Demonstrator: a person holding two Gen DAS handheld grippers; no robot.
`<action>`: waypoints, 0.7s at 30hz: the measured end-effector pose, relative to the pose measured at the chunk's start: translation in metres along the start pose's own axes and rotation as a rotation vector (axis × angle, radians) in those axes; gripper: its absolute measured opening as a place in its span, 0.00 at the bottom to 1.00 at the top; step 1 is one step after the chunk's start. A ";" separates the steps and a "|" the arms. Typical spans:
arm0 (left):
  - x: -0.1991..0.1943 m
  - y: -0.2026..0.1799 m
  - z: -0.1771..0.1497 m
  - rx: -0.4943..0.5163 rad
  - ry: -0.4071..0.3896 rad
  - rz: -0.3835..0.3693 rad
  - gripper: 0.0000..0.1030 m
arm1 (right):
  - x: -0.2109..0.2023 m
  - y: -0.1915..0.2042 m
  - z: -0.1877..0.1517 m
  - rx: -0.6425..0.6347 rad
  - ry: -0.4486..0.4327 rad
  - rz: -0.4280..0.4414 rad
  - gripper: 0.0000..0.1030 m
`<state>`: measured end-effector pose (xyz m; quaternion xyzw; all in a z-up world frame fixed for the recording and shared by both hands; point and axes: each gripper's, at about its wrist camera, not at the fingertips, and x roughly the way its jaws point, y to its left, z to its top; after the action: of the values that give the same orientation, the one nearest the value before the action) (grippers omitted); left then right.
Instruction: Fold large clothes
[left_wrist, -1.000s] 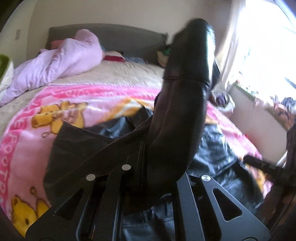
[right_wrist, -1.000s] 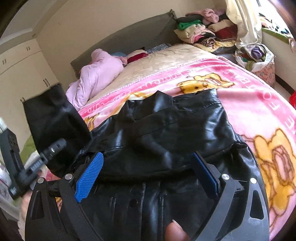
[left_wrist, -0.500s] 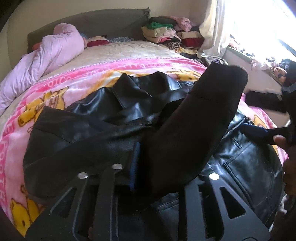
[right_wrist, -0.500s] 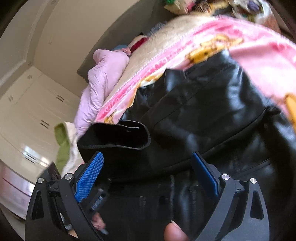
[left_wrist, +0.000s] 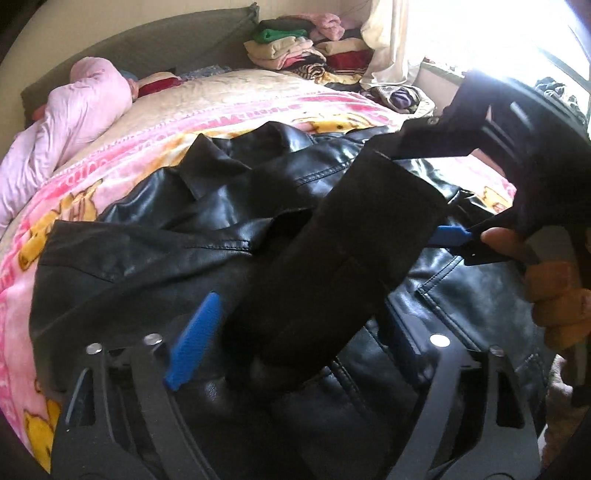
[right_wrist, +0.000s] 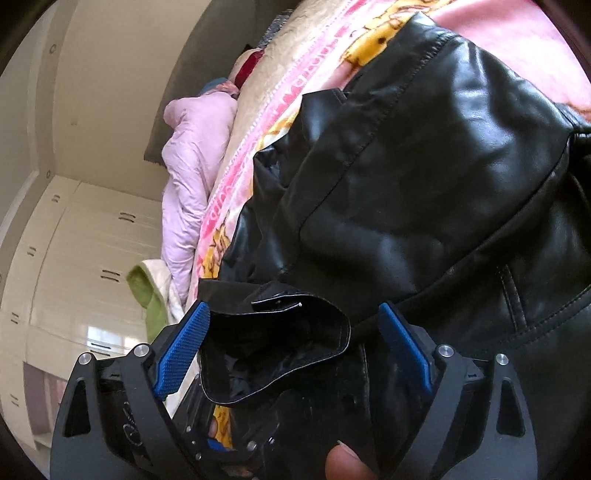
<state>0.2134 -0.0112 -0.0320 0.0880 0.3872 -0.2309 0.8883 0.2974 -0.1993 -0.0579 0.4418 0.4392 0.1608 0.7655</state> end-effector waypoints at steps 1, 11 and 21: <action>-0.003 0.000 0.001 -0.003 -0.005 -0.005 0.82 | 0.000 -0.001 0.000 -0.004 0.002 -0.002 0.87; -0.052 0.053 0.013 -0.148 -0.142 -0.001 0.90 | -0.015 -0.014 -0.006 -0.013 -0.012 -0.049 0.82; -0.056 0.135 0.004 -0.377 -0.145 0.192 0.91 | 0.008 0.013 -0.024 -0.148 0.079 -0.086 0.45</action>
<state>0.2470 0.1247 0.0081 -0.0599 0.3487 -0.0745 0.9323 0.2841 -0.1737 -0.0571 0.3579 0.4745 0.1770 0.7845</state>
